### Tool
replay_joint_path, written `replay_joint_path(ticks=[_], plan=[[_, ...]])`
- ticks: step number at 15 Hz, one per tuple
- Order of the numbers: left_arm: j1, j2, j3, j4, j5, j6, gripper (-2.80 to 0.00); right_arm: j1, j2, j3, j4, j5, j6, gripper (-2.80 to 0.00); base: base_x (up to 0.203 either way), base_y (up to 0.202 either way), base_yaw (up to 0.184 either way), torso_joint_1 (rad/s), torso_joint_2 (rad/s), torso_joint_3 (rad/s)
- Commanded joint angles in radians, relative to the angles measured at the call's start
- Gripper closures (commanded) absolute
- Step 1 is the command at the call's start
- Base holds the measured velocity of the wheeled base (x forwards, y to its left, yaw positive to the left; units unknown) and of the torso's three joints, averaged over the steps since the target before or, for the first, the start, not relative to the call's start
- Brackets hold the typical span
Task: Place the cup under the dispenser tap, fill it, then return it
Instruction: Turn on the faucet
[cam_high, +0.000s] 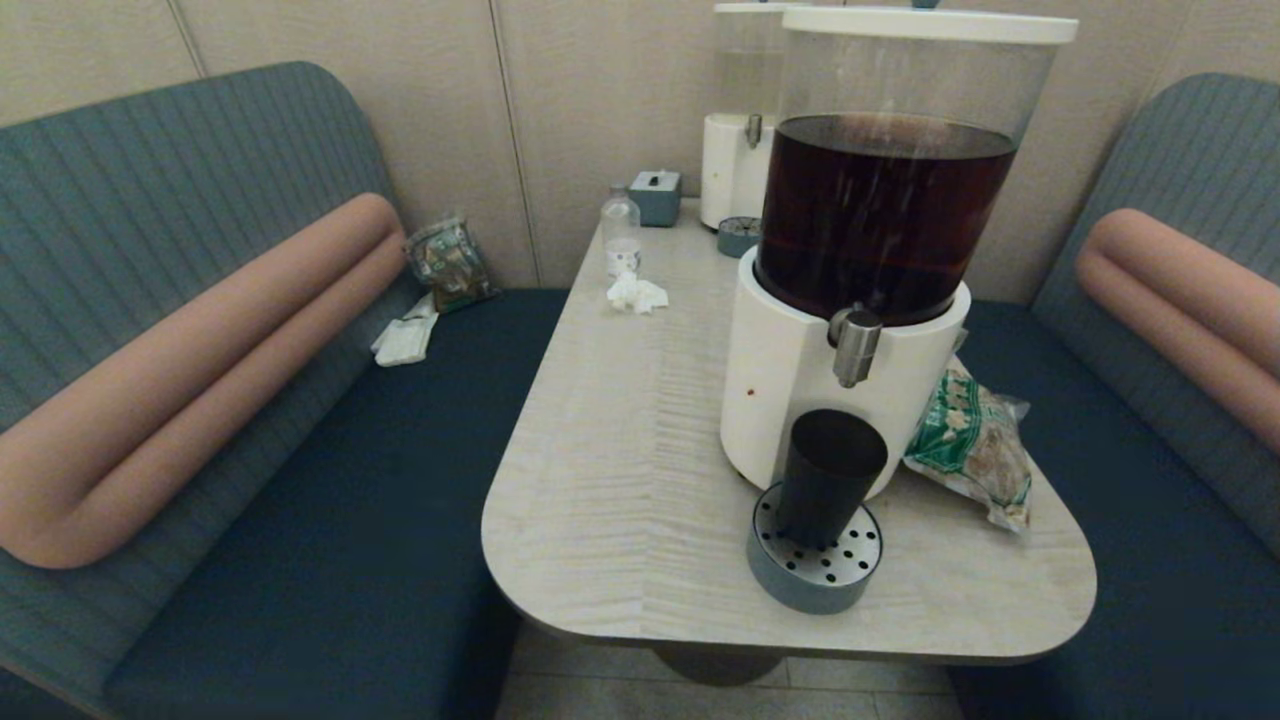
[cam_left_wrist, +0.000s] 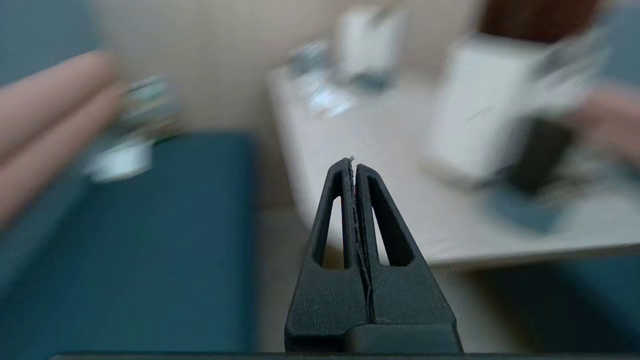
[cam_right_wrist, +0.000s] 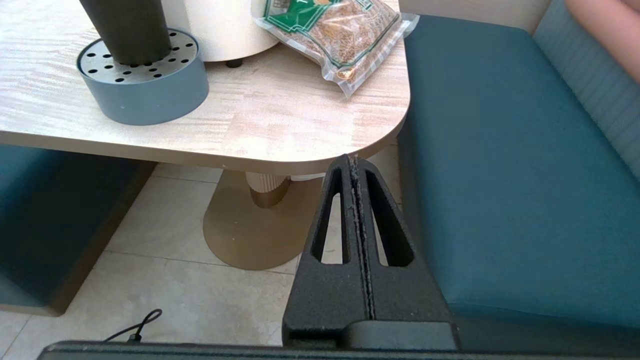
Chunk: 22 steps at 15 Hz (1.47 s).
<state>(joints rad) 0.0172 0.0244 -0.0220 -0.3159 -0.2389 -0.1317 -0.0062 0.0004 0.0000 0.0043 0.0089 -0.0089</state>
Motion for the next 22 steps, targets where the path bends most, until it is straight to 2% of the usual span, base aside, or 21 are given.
replay_joint_path(ticks=[1, 2, 4, 6, 11, 13, 17, 18, 20, 22], plan=[[0.000, -0.023, 0.022, 0.112, 0.080, 0.069, 0.00, 0.000, 0.001, 0.000, 0.000, 0.000, 0.000, 0.00, 0.000, 0.000, 0.000, 0.000, 0.00, 0.000], [0.000, -0.023, 0.021, 0.169, 0.105, 0.091, 0.00, 0.000, 0.001, 0.000, 0.000, 0.000, 0.000, 0.00, 0.000, 0.000, 0.000, 0.000, 0.00, 0.000], [0.000, -0.023, 0.021, 0.231, 0.196, 0.115, 0.00, 0.000, 0.001, 0.000, 0.000, 0.000, 0.000, 0.00, 0.000, 0.000, 0.000, 0.000, 0.00, 0.000], [0.000, -0.023, 0.010, 0.353, 0.234, 0.120, 0.00, 0.000, 0.001, 0.000, 0.000, 0.000, 0.000, 0.00, 0.000, 0.000, 0.000, 0.000, 0.00, 0.000], [0.000, -0.023, 0.020, 0.311, 0.237, 0.125, 0.00, 0.000, 0.001, 0.001, 0.001, 0.004, -0.025, 0.00, 0.000, 0.000, 0.000, 0.000, 0.00, 0.000], [0.000, -0.023, 0.020, 0.310, 0.238, 0.102, 0.00, 0.000, 0.001, 0.000, 0.006, 0.005, -0.066, 0.00, 0.000, 0.000, 0.000, 0.000, 0.00, 0.000], [0.000, -0.023, 0.020, 0.308, 0.239, 0.095, 0.00, -0.001, 0.000, -0.002, 0.009, 0.005, -0.071, 0.00, 0.000, 0.000, 0.000, 0.000, 0.00, 0.000], [0.000, -0.023, 0.021, 0.308, 0.239, 0.095, 0.00, 0.000, 0.000, 0.000, 0.003, 0.005, -0.060, 0.00, 0.000, 0.000, 0.000, 0.000, 0.00, 0.000], [0.000, -0.023, 0.020, 0.308, 0.239, 0.095, 0.00, 0.001, 0.004, 0.000, 0.000, -0.001, 0.019, 0.00, 0.000, 0.000, 0.000, 0.000, 0.00, 0.000], [0.000, -0.023, 0.020, 0.308, 0.239, 0.095, 0.00, 0.000, 0.004, 0.000, -0.001, -0.004, 0.029, 0.00, 0.000, 0.000, 0.000, 0.000, 0.00, 0.000]])
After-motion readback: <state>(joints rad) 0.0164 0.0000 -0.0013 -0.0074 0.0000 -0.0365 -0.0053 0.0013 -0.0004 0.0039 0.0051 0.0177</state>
